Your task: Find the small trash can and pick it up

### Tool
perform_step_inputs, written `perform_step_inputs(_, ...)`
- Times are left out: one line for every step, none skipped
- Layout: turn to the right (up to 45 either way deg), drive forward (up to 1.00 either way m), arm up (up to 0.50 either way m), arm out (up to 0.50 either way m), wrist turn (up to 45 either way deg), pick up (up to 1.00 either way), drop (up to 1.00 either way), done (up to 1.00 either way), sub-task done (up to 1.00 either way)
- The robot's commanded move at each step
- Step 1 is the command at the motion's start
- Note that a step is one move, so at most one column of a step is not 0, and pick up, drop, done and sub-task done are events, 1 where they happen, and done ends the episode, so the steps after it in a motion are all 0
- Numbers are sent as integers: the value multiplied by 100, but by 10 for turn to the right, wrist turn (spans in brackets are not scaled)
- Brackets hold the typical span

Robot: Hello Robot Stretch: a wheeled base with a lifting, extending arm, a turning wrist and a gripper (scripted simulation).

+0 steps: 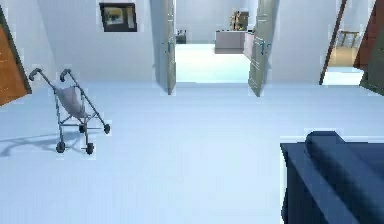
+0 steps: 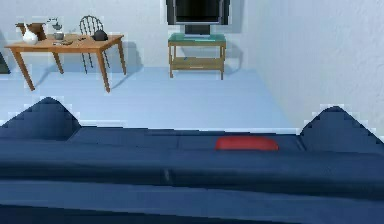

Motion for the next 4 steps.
perform_step_inputs(0, 100, 0, 0, 0, 0, 0, 0, 0)
perform_step_inputs(90, 0, 0, 0, 0, 0, 0, 0, 0)
perform_step_inputs(0, 25, 0, 0, 0, 0, 0, 0, 0)
perform_step_inputs(210, 0, 0, 0, 0, 0, 0, 0, 0)
